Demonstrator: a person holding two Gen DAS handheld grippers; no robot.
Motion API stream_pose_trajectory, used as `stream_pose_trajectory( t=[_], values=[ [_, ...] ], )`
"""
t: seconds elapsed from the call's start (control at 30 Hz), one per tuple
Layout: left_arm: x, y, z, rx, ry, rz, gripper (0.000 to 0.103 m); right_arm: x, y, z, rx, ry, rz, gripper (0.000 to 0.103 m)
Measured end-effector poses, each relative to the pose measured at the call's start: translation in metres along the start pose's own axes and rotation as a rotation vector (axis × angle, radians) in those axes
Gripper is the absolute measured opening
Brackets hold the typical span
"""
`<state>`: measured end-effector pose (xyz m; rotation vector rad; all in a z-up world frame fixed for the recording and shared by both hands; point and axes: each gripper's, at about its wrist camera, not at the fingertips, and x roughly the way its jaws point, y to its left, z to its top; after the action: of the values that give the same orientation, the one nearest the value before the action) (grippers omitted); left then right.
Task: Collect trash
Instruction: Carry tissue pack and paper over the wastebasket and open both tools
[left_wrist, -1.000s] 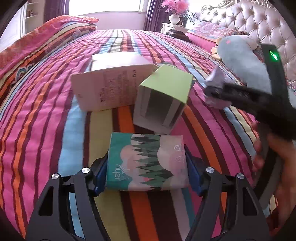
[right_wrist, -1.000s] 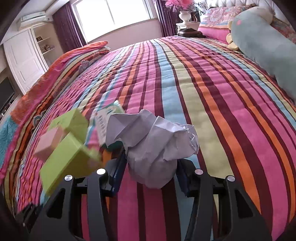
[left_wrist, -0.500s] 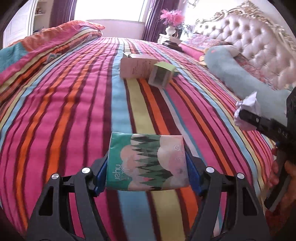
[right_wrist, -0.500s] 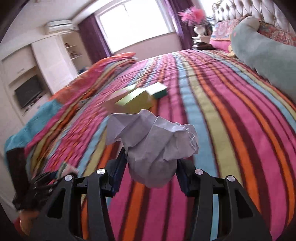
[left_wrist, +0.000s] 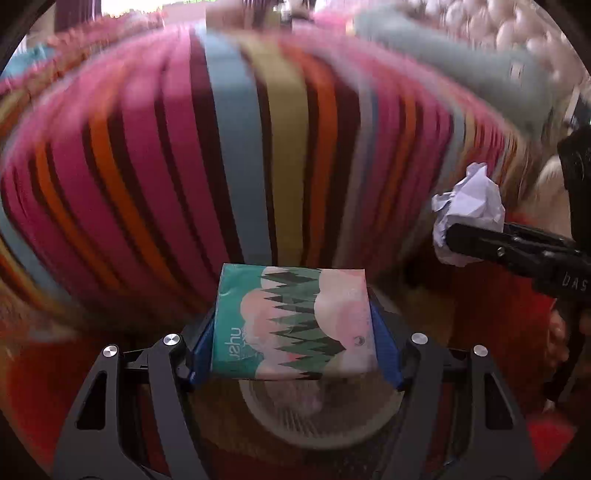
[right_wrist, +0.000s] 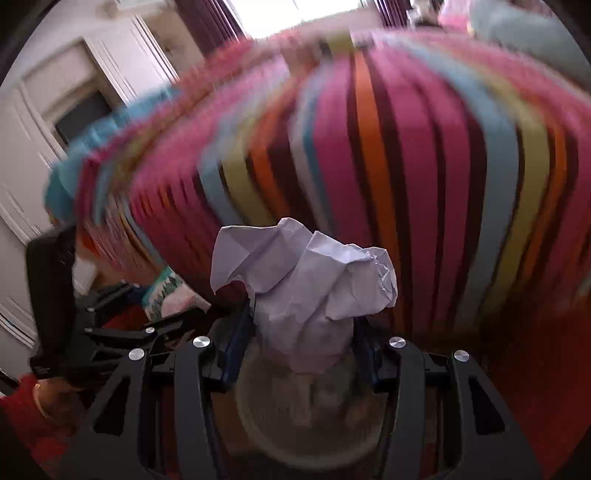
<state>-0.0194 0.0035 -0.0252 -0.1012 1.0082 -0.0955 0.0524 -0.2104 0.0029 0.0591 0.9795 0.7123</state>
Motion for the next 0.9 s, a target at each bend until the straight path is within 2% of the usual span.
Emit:
stream_pose_trajectory(
  t=[0.03, 0.2, 0.27, 0.33, 0.6, 0.7, 0.77, 0.8, 0.83, 0.9],
  values=[
    [0.017, -0.002, -0.014, -0.004, 0.051, -0.009, 0.069, 0.012, -0.001, -0.012, 0.008, 0.039, -0.010, 0.048],
    [0.074, -0.009, -0.049, -0.010, 0.205, 0.004, 0.069, 0.079, -0.011, -0.054, 0.041, 0.288, -0.042, 0.048],
    [0.092, -0.010, -0.056, -0.006, 0.281, -0.001, 0.069, 0.093, -0.011, -0.057, 0.040, 0.339, -0.049, 0.048],
    [0.100, -0.010, -0.059, -0.006, 0.311, 0.010, 0.069, 0.099, -0.007, -0.052, 0.021, 0.350, -0.069, 0.048],
    [0.108, -0.018, -0.051, 0.009, 0.334, 0.011, 0.069, 0.111, 0.002, -0.052, 0.008, 0.373, -0.097, 0.049],
    [0.106, -0.016, -0.059, -0.001, 0.341, 0.013, 0.070, 0.111, 0.002, -0.057, 0.005, 0.370, -0.100, 0.056],
    [0.110, -0.014, -0.059, -0.008, 0.357, 0.027, 0.080, 0.107, -0.005, -0.062, 0.009, 0.365, -0.109, 0.067],
    [0.111, -0.013, -0.060, -0.012, 0.357, 0.028, 0.089, 0.106, -0.007, -0.063, 0.011, 0.360, -0.113, 0.070],
    [0.111, -0.012, -0.059, -0.017, 0.353, 0.028, 0.093, 0.105, -0.007, -0.063, 0.016, 0.354, -0.117, 0.076],
    [0.110, -0.012, -0.058, -0.019, 0.342, 0.033, 0.094, 0.099, -0.012, -0.065, 0.024, 0.341, -0.124, 0.077]
  ],
)
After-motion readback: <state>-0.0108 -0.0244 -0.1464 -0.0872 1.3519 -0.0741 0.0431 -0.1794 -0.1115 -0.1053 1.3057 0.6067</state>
